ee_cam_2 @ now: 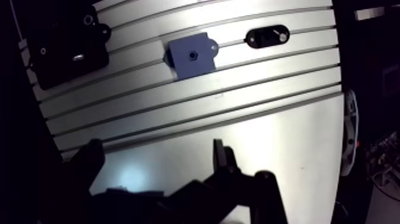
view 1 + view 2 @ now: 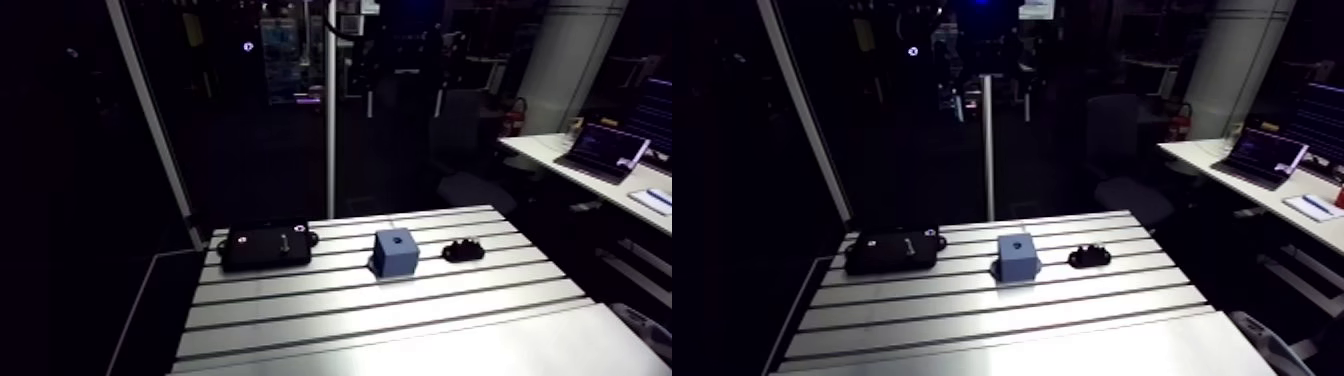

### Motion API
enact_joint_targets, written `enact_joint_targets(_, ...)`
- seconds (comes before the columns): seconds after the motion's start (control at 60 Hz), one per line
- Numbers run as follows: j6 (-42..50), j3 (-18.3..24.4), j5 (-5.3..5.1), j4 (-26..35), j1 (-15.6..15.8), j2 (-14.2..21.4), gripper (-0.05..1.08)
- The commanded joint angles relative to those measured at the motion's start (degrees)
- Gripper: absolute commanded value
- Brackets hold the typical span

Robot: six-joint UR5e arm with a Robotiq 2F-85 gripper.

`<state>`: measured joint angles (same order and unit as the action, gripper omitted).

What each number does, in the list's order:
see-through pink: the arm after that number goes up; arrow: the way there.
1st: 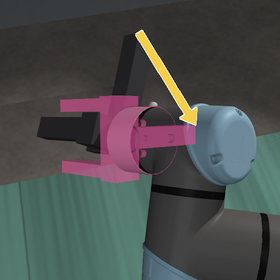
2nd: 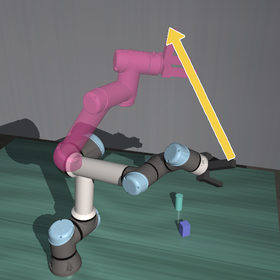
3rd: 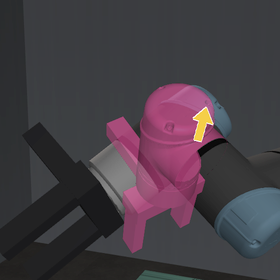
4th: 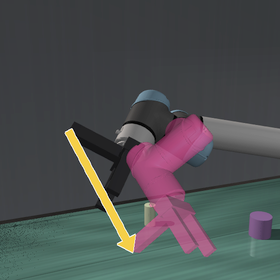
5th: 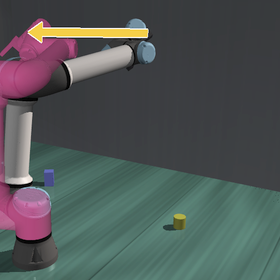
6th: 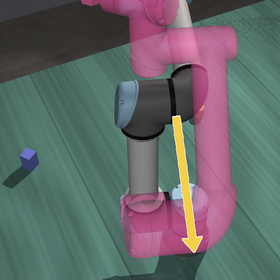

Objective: Pick up the M10 bolt and insert it into the hex recess until seated.

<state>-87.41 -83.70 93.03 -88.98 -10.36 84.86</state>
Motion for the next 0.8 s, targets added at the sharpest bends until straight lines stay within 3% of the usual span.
enact_joint_targets(0.017, -3.51, 0.08, -0.53, 2.44, 0.69, -0.44, 0.01)
enact_joint_targets(0.8, -3.68, -0.54, 0.09, 1.48, 0.6, -1.11, 0.01)
